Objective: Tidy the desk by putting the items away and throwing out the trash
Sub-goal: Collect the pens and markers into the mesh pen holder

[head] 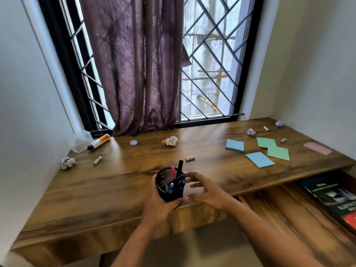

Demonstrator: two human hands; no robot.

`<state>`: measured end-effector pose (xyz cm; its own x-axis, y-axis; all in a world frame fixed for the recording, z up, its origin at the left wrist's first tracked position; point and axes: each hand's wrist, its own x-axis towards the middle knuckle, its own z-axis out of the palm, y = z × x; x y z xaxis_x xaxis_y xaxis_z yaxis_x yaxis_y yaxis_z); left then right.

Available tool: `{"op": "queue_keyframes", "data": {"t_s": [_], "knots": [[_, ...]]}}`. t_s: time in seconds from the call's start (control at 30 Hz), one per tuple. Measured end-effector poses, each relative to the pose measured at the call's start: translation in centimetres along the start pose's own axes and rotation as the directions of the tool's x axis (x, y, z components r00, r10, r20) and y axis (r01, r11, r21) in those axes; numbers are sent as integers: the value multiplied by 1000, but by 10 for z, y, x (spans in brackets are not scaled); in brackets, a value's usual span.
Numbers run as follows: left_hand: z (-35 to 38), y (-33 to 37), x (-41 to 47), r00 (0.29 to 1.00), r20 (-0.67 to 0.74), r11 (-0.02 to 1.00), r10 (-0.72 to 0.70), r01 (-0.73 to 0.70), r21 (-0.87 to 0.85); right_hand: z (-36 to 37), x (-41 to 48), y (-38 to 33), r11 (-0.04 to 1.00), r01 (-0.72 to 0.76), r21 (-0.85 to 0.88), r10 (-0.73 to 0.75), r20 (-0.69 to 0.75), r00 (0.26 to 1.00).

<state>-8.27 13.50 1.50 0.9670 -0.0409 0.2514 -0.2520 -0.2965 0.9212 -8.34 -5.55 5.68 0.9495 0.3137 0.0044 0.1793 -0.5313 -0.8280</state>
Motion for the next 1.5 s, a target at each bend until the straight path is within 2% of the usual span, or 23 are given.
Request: {"op": "queue_keyframes", "data": {"t_s": [0.13,0.27,0.43,0.53,0.67,0.77,0.97,1.27,1.5], "knots": [[-2,-11,50,1000,13,1000,11,-11,21,0,50,3,999,-36,31,37,-33,999],[-1,-15,104,996,35,997,82,-82,8,-4,89,6,993,-67,93,79,-136,988],[36,-15,142,978,177,993,112,-102,-66,-28,88,25,982,-109,152,151,-297,943],[81,-4,147,935,321,987,152,-124,-107,-52,58,42,964,-162,210,236,-400,885],[140,21,132,873,446,978,198,-149,-143,-82,6,59,936,-226,268,335,-493,803],[185,43,110,824,514,971,241,-197,-138,-106,-44,72,922,-269,279,384,-569,727],[260,107,47,731,597,943,331,-237,-233,-149,-152,93,908,-357,219,407,-657,634],[364,171,-35,717,618,939,324,-162,-304,-220,-279,110,935,-273,227,353,-663,660],[400,193,-33,807,505,952,305,-251,-173,-261,-273,131,963,-204,176,269,-682,680]]}}
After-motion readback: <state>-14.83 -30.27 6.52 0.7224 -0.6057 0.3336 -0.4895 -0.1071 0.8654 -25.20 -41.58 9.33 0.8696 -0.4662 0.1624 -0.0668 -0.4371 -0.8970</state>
